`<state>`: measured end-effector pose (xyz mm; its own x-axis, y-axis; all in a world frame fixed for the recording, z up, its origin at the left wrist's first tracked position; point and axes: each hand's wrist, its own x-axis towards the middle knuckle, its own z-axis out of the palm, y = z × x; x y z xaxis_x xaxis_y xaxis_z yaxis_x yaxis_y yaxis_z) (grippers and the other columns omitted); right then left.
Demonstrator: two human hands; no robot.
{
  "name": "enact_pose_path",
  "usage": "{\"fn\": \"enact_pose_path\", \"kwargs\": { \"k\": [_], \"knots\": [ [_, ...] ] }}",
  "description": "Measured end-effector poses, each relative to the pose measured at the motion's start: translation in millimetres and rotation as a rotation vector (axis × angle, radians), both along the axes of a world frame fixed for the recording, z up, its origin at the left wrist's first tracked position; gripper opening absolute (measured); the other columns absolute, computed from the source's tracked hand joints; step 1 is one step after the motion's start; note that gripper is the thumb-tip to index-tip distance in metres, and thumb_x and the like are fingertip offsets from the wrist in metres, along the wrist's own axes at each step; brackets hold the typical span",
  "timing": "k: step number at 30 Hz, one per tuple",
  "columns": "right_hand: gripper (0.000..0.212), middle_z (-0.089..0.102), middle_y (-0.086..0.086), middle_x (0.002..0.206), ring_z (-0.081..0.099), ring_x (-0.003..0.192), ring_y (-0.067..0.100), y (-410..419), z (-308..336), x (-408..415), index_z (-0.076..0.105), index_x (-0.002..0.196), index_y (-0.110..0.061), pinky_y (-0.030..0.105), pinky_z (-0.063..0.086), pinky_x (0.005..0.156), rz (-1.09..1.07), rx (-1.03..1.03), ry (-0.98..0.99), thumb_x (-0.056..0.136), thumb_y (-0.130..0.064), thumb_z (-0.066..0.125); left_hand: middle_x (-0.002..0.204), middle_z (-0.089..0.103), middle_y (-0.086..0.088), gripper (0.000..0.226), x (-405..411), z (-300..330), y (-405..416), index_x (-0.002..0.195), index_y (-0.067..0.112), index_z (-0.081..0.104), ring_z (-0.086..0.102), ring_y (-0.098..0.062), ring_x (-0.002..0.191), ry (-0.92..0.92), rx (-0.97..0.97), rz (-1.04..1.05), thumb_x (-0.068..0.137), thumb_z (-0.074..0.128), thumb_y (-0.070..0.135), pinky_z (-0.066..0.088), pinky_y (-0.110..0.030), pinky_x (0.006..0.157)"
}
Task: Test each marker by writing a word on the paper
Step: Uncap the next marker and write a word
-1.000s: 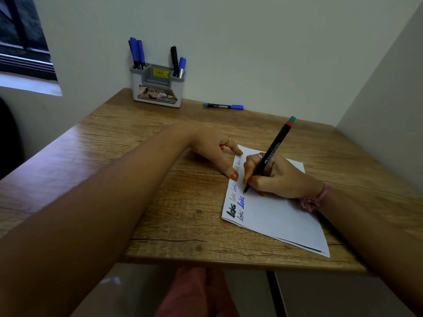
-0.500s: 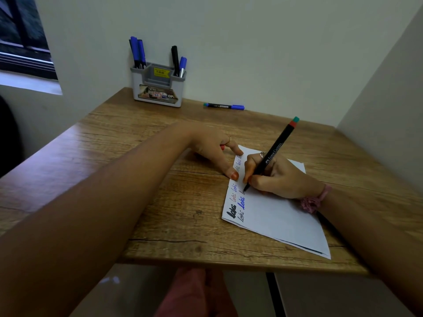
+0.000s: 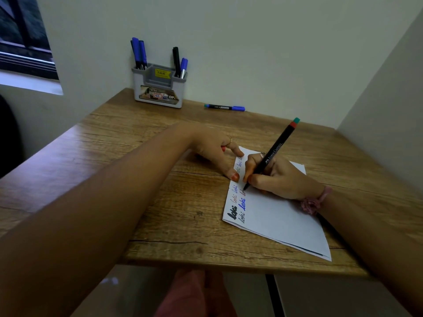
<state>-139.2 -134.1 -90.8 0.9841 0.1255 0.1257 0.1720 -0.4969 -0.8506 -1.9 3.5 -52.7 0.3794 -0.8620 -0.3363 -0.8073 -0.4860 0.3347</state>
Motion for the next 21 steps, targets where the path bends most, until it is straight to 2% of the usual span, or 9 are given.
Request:
{"fn": "enact_pose_path", "kwargs": {
  "k": [3, 7, 10, 12, 16, 19, 21],
  "knots": [
    [0.015, 0.064, -0.013, 0.062, 0.058, 0.054, -0.002, -0.2, 0.2, -0.6, 0.058, 0.072, -0.009, 0.007, 0.041, 0.053, 0.013, 0.005, 0.007, 0.076, 0.004, 0.052, 0.152, 0.024, 0.003, 0.071, 2.0, -1.4, 0.0, 0.139, 0.043, 0.031, 0.028, -0.02, 0.136, -0.005, 0.009, -0.008, 0.076, 0.063, 0.054, 0.026, -0.035, 0.104],
    [0.008, 0.064, -0.009, 0.068, 0.059, 0.065, 0.008, 0.4, -1.4, 1.8, 0.064, 0.071, -0.02, 0.017, 0.046, 0.06, -0.018, 0.013, -0.01, 0.072, -0.013, 0.06, 0.15, 0.028, 0.001, 0.061, 3.9, -1.9, -0.9, 0.139, 0.044, 0.031, 0.03, -0.02, 0.134, -0.036, 0.01, -0.009, 0.084, 0.055, 0.051, 0.026, -0.035, 0.103],
    [0.018, 0.064, -0.015, 0.063, 0.059, 0.059, -0.004, 0.5, 0.8, -0.1, 0.058, 0.072, -0.009, 0.007, 0.043, 0.056, 0.004, 0.028, 0.011, 0.077, 0.007, 0.053, 0.15, 0.028, 0.001, 0.059, 3.9, -1.7, -0.7, 0.138, 0.045, 0.031, 0.03, -0.02, 0.134, -0.029, 0.008, -0.006, 0.085, 0.055, 0.05, 0.026, -0.035, 0.103],
    [0.028, 0.064, -0.017, 0.061, 0.059, 0.06, -0.009, -0.6, 1.5, -0.5, 0.057, 0.075, -0.008, 0.005, 0.042, 0.054, 0.007, 0.019, 0.024, 0.079, 0.018, 0.048, 0.151, 0.026, 0.002, 0.059, 4.0, -1.6, -0.2, 0.138, 0.044, 0.032, 0.029, -0.02, 0.135, -0.015, 0.002, -0.003, 0.084, 0.057, 0.049, 0.025, -0.034, 0.103],
    [0.017, 0.065, -0.012, 0.066, 0.059, 0.06, 0.0, 0.4, -0.2, 0.2, 0.062, 0.071, -0.015, 0.01, 0.044, 0.056, -0.031, 0.009, -0.01, 0.076, -0.001, 0.056, 0.151, 0.025, 0.001, 0.059, 3.7, -1.7, -1.3, 0.138, 0.043, 0.033, 0.029, -0.02, 0.135, -0.008, -0.005, -0.001, 0.085, 0.057, 0.047, 0.026, -0.035, 0.103],
    [0.014, 0.065, -0.016, 0.065, 0.059, 0.059, -0.002, -0.5, -0.7, -0.3, 0.059, 0.072, -0.012, 0.008, 0.043, 0.056, -0.017, 0.019, -0.016, 0.075, 0.001, 0.054, 0.151, 0.025, 0.001, 0.059, 3.2, -1.7, -1.7, 0.138, 0.043, 0.033, 0.029, -0.02, 0.135, -0.005, -0.01, 0.001, 0.085, 0.057, 0.047, 0.026, -0.034, 0.103],
    [0.008, 0.066, -0.015, 0.065, 0.059, 0.06, -0.002, 0.0, -1.4, 0.4, 0.058, 0.073, -0.013, 0.009, 0.044, 0.058, -0.027, 0.029, -0.028, 0.074, -0.005, 0.058, 0.151, 0.027, 0.002, 0.059, 3.6, -1.8, -1.1, 0.138, 0.044, 0.034, 0.029, -0.019, 0.135, -0.005, -0.018, 0.005, 0.085, 0.058, 0.047, 0.026, -0.032, 0.099]
  ]
}}
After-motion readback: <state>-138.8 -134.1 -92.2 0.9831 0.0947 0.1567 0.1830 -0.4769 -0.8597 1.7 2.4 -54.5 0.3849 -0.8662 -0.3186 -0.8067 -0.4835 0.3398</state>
